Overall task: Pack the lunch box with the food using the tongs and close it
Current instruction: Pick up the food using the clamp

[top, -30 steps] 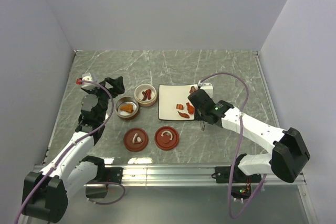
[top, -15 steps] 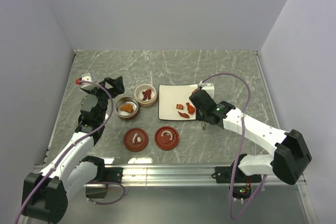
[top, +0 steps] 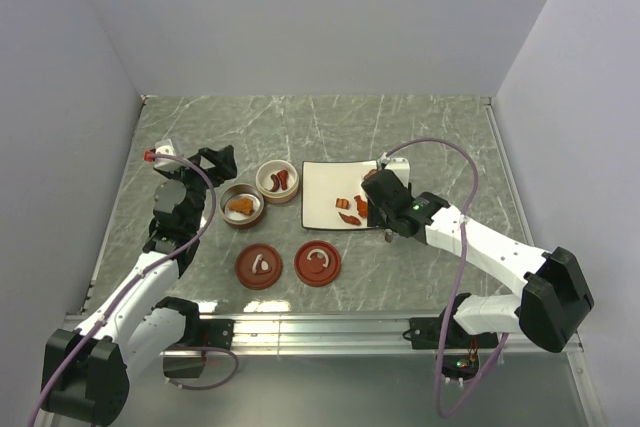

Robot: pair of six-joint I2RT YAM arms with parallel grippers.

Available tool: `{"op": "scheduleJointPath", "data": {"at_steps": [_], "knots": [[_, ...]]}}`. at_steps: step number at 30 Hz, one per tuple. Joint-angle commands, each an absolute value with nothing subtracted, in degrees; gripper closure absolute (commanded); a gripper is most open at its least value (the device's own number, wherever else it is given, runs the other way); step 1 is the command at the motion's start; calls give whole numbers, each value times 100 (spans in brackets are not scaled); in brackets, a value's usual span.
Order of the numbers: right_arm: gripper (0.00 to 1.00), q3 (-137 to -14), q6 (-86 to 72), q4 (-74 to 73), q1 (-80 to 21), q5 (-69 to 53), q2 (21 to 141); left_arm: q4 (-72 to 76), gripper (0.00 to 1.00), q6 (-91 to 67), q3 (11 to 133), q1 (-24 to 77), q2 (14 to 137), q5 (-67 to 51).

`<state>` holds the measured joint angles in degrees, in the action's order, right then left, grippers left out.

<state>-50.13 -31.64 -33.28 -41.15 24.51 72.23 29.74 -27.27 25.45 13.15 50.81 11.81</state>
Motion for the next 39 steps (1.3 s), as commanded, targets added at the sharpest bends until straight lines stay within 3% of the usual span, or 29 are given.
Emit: {"op": "scheduleJointPath", "data": {"at_steps": [1, 6, 10, 17, 39], "knots": [[42, -4966, -3111, -3050, -4026, 2470, 7093, 3234, 0, -2777, 2514, 1292, 4975, 1116], [48, -4904, -3041, -2944, -4025, 2277, 7040, 3234, 1, -2769, 2514, 1292, 4983, 1116], [60, -4887, -3032, -2953, -4025, 2267, 7005, 3243, 0, -2769, 2514, 1292, 4983, 1107], [74, -4922, -3059, -3032, -4025, 2294, 6944, 3243, 1, -2769, 2505, 1301, 4975, 1116], [78, -5677, -2725, -2883, -4245, 2136, 7286, 3243, 0, -2769, 2522, 1292, 5001, 1134]]}}
